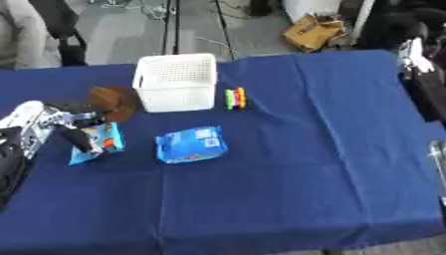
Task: Pick up objects on the table and place them in the box.
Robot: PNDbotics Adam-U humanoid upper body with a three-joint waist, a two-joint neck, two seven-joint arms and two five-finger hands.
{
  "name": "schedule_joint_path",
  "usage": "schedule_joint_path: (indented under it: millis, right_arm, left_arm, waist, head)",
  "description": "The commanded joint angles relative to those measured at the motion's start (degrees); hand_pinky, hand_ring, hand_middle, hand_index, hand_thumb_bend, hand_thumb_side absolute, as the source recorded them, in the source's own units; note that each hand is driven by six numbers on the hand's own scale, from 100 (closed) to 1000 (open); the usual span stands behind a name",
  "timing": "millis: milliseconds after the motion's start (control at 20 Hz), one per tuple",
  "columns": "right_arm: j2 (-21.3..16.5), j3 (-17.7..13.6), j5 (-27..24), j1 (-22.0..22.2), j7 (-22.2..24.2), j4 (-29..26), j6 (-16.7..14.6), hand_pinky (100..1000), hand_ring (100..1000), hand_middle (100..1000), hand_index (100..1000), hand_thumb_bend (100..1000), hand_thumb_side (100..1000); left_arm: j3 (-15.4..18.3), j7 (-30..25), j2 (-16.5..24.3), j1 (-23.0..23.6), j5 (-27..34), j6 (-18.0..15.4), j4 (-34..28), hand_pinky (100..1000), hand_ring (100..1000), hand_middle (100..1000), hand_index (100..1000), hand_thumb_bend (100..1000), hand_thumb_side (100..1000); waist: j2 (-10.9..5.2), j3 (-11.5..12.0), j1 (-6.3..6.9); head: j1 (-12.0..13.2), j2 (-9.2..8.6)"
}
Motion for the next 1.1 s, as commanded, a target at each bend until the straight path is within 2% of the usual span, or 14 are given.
schedule_joint_path:
  millis: [50, 100, 150, 200, 400, 600, 800, 1100]
  right_arm:
    - [-1.28, -0.30, -0.47, -0.87, 0.11, -0.85, -0.05, 550, 673, 703, 833, 100, 715]
    - [-1.27, -0.32, -0.46, -0.87, 0.10, -0.83, -0.05, 550, 673, 703, 834, 100, 715]
    - [-1.24, -0.35, -0.46, -0.87, 0.07, -0.82, -0.04, 550, 673, 703, 834, 100, 715]
    - [-1.23, -0.36, -0.45, -0.86, 0.06, -0.80, -0.04, 550, 673, 703, 834, 100, 715]
    - [-1.18, -0.40, -0.45, -0.85, 0.05, -0.71, -0.06, 551, 674, 703, 834, 100, 715]
    - [-1.21, -0.37, -0.47, -0.84, 0.10, -0.65, -0.10, 551, 674, 703, 834, 100, 715]
    - [-1.19, -0.22, -0.52, -0.89, 0.27, -0.62, -0.17, 551, 674, 703, 835, 100, 714]
    - [-1.30, 0.17, -0.56, -1.38, 0.65, -0.78, -0.31, 550, 674, 703, 835, 100, 715]
  left_arm:
    - [0.60, 2.43, 1.09, -1.55, -0.56, 1.54, -1.61, 742, 556, 417, 604, 478, 358]
    - [0.59, 3.46, 1.19, -1.58, -0.77, 2.07, -1.95, 636, 473, 358, 543, 403, 337]
    - [0.60, 4.45, 1.33, -1.64, -0.88, 2.59, -2.37, 636, 473, 358, 543, 403, 337]
    - [0.56, 5.17, 1.45, -1.69, -0.91, 2.97, -2.73, 548, 407, 328, 513, 351, 326]
    - [0.74, 6.61, 2.20, -2.36, 0.13, 4.05, -5.33, 543, 391, 312, 498, 311, 326]
    - [1.19, 6.85, 2.57, -3.55, 1.64, 5.11, -7.11, 551, 393, 316, 501, 319, 342]
    - [1.65, 10.62, 1.82, -5.29, 2.28, 6.82, -8.38, 549, 386, 314, 501, 308, 338]
    - [2.02, 19.28, 0.48, -7.29, 1.81, 10.17, -8.27, 541, 387, 312, 502, 309, 337]
  waist:
    - [-0.55, -0.01, -0.10]
    - [-0.59, 0.02, -0.10]
    - [-0.63, 0.05, -0.11]
    - [-0.67, 0.08, -0.11]
    - [-0.93, 0.21, -0.14]
    - [-1.11, 0.23, -0.15]
    - [-1.19, 0.08, -0.08]
    - [-0.49, -1.03, 0.41]
  head:
    - [0.06, 0.40]
    - [0.06, 0.40]
    - [0.05, 0.40]
    - [0.03, 0.40]
    - [0.00, 0.40]
    - [0.02, 0.40]
    - [0.27, 0.40]
    - [0.80, 0.40]
